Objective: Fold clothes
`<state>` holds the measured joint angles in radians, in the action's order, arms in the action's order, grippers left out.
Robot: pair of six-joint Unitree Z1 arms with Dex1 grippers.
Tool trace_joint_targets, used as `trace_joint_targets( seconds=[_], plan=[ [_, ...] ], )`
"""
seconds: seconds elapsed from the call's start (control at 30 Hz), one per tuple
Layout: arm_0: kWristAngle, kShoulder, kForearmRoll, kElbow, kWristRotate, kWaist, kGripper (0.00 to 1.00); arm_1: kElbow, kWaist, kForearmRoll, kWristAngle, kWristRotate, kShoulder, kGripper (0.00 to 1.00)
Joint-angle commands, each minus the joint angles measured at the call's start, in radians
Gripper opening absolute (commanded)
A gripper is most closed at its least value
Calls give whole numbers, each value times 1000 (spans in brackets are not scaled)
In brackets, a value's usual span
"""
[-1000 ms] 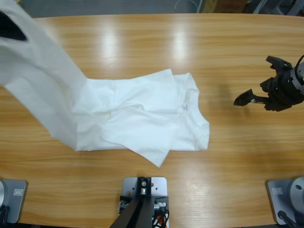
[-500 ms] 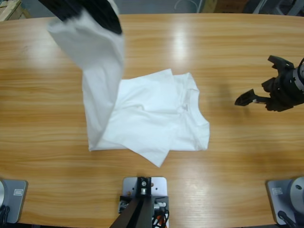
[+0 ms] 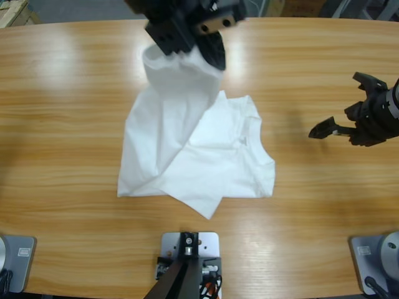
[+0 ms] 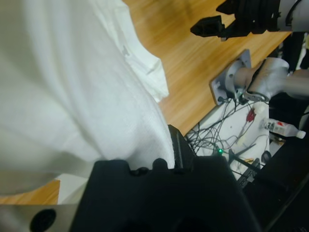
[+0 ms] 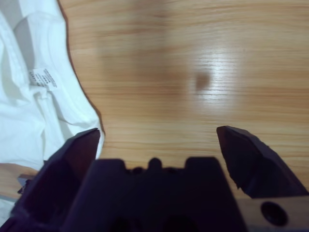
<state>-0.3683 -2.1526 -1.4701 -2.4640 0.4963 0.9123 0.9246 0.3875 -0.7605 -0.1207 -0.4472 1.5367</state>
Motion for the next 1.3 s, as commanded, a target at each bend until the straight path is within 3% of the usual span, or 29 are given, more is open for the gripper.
trace_joint_targets(
  seconds=[0.03, 0.47, 0.5, 0.53, 0.57, 0.6, 0.83, 0.97, 1.03, 1.1, 1.13, 1.17, 1.27, 1.3],
  plan=[
    [-26, -104, -13, -78, 12, 16, 0, -30, 7, 6, -13, -4, -12, 987],
    [-71, -201, -22, -189, 12, 42, 0, -29, 7, 7, -13, -4, -6, 987],
    [-76, -206, -22, -190, 11, 44, 236, -29, 7, 7, -13, -4, -6, 987],
    [-67, -208, -22, -194, 11, 47, 746, -29, 7, 7, -13, -4, -6, 987],
    [-46, -209, -22, -205, 12, 51, 953, -30, 7, 7, -14, -4, -6, 987],
    [-14, -210, -22, -230, 15, 57, 993, -30, 7, 6, -14, -4, -7, 987],
    [102, -216, -22, -429, 36, 70, 996, -32, 7, 6, -19, -4, -12, 987],
    [140, -189, -77, -440, 28, 68, 984, -33, 7, 7, -26, -4, -18, 987],
    [154, -180, -174, -437, -14, 56, 843, -42, 7, 29, -58, 0, -39, 987],
    [177, -106, -192, -285, -101, 34, 567, -50, 7, 71, -108, 5, -63, 987],
    [181, -73, -191, -225, -128, 23, 532, -51, 7, 93, -126, 18, -65, 984],
    [181, -46, -190, -176, -151, 12, 531, -52, 7, 120, -144, 41, -62, 976],
    [200, 2, -188, -55, -198, -2, 549, -50, 6, 216, -205, 130, -30, 828],
    [206, 11, -185, -10, -212, -3, 607, -48, 2, 243, -243, 154, -12, 810]
  ],
)
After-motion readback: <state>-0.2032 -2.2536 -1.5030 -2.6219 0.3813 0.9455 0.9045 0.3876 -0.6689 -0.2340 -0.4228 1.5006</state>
